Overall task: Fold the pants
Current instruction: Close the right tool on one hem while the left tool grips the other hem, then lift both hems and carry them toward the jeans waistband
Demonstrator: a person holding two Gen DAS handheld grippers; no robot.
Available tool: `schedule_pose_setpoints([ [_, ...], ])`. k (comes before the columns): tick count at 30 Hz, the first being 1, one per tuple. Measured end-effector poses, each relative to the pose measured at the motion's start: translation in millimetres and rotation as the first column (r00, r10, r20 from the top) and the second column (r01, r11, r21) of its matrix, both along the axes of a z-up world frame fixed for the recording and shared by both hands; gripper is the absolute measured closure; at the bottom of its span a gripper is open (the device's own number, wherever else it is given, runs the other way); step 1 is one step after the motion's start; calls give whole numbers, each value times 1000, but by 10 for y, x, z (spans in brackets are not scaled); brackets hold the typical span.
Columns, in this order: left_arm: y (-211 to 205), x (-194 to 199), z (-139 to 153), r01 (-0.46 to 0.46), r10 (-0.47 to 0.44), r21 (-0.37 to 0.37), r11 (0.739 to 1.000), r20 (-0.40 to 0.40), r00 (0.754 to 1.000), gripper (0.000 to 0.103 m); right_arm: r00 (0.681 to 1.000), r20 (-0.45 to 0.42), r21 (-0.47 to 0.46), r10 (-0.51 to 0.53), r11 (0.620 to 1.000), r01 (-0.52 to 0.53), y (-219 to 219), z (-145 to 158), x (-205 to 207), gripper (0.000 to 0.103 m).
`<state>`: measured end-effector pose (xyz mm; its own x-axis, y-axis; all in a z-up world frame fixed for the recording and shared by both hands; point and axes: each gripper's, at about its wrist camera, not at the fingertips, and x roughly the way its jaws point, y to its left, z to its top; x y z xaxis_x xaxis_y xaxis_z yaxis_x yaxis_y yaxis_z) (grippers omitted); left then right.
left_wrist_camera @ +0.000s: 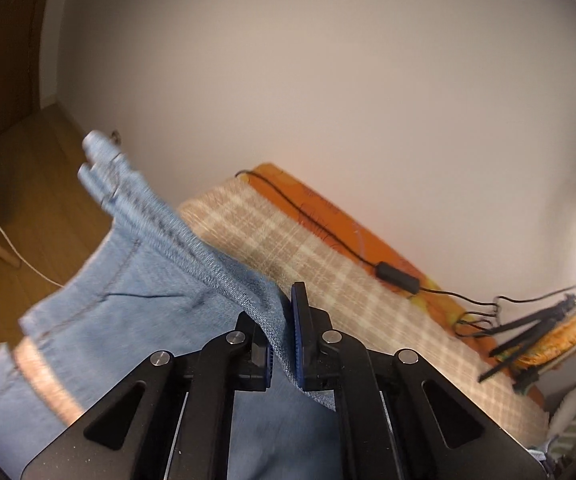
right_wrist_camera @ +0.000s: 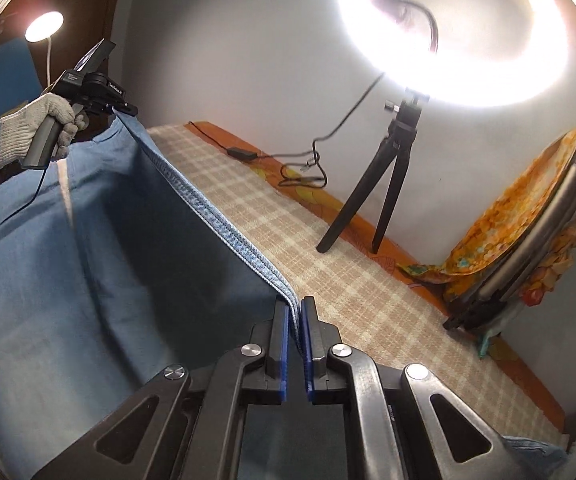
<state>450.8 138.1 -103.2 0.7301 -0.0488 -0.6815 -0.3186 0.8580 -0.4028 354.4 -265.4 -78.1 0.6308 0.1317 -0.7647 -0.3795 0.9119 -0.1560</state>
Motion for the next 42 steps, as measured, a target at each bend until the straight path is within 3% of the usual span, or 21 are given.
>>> schedule_pose_setpoints([
  [8,81,-870,424,21,-22,26,999,50,999,97,999,32,-10,33,999,-33,262,491,-721,101],
  [20,168,-2073,431,22,-25,33,999,85,996,97,994,4,-31,107,994,-107,637,716,-1802,101],
  [30,183,-2801,-25,-21,21,10,1000,74,997,97,987,-81,-32,139,989,-142,852,433,-2427,101],
  [36,369,-3027,-385,-69,74,-89,994,55,996,97,982,-137,-25,130,991,-134,914,124,-2620,101],
  [42,658,-3006,-467,-189,196,-145,971,36,980,73,979,-163,-46,123,990,-132,949,-21,-2661,101],
])
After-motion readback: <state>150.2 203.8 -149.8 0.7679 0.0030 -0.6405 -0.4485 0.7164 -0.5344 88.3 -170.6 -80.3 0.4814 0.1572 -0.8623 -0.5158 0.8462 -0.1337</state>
